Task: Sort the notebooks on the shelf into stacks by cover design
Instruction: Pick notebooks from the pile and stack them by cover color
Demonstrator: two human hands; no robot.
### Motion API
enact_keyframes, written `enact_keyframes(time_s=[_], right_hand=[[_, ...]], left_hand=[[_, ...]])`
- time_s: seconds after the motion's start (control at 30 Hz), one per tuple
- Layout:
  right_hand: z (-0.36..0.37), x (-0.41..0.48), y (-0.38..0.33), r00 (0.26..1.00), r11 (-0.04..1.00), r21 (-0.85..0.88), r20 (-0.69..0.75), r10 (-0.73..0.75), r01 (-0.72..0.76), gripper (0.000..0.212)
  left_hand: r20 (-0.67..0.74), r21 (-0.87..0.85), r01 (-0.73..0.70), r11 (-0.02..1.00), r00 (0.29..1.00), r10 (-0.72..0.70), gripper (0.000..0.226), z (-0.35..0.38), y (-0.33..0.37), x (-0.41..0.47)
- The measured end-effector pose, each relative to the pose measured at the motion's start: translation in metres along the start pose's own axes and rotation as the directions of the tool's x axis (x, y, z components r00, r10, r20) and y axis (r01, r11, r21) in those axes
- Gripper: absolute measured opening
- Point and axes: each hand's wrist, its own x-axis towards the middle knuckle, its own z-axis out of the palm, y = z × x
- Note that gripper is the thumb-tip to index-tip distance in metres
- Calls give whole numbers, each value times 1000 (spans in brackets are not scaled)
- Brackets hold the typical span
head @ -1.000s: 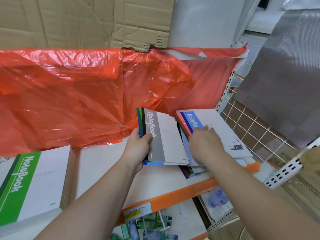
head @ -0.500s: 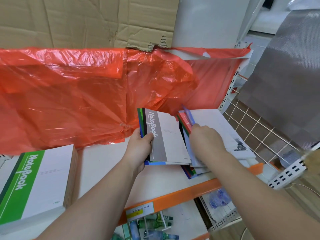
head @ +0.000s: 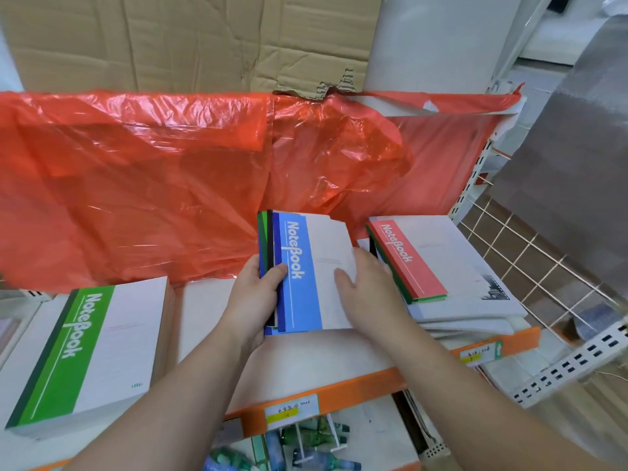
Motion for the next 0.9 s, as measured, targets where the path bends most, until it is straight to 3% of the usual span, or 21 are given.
enact_keyframes(time_s=[0.03,0.1,0.17,0.37,0.5,0.9], right_hand=[[1,3,5,994,984,143,33,107,-110,38],[5,4,7,943,854,413,234,237,-317,34],[8,-2,3,889,713,552,393,233,-431,28],[27,-15,7,956,791,555,266,123,-256,23],[39,-15,8,981,813,561,185,62,-157,25],[64,-20,16,969,814,536,214,127,-225,18]], left_hand=[[9,-12,5,1000,1000,-4,17,-5,2,-1],[28,-29,15,999,1000,-14,20,-13,2,-3],[32,15,-6,1000,999,5,19,-17,0,-5],[46,319,-173,932,985,167,20,-37,-17,-5],[32,331,-241,912,969,245,31,-41,-19,-5],[11,428,-197,882,977,213,30,-50,-42,4]])
